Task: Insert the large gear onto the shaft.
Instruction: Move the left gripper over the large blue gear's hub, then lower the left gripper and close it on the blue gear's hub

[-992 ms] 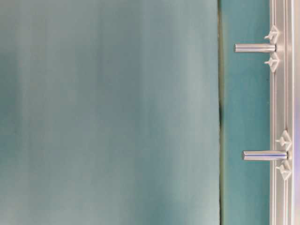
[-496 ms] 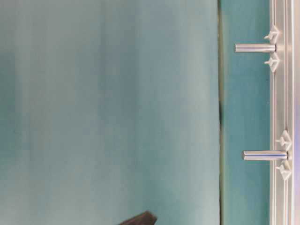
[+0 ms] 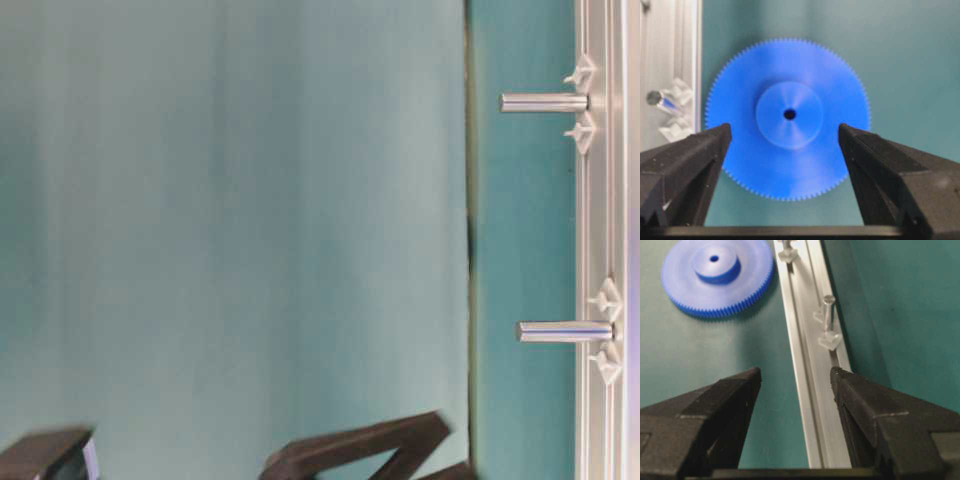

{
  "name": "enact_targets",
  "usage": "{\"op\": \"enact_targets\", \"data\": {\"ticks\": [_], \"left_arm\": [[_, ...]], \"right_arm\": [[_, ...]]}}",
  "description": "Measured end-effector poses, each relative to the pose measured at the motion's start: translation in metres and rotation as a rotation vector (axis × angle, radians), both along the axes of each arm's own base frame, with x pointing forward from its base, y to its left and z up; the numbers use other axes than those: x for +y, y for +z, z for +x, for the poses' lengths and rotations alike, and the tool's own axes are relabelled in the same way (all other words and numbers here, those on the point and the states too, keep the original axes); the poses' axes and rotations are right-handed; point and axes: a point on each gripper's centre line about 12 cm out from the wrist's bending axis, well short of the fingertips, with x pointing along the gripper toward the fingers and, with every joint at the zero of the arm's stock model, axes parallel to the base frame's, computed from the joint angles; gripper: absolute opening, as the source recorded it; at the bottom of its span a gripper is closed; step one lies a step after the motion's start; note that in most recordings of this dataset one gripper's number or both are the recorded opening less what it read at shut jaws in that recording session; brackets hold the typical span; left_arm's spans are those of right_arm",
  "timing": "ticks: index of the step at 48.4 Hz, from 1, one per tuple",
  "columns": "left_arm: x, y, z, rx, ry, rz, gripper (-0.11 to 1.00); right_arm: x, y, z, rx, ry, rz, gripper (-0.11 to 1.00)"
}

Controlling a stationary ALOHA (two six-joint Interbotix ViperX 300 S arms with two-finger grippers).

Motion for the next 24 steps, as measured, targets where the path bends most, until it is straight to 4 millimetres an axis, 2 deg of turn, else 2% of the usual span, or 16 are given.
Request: {"op": "enact_targets", "data": {"ticks": [16,24], "left_arm": [[-0.004,-0.033,0.040,0.237,-0.002,0.034,0.90],[-0.006,-0.051,0.051,0.354,-0.001,0.048,0.90]], "right_arm": [[0.000,0.000,-0.002,-0.009,0.000,-0.001,0.69],[0.000,-0.001,-0.002,-0.004,0.000,-0.002,0.69]]}}
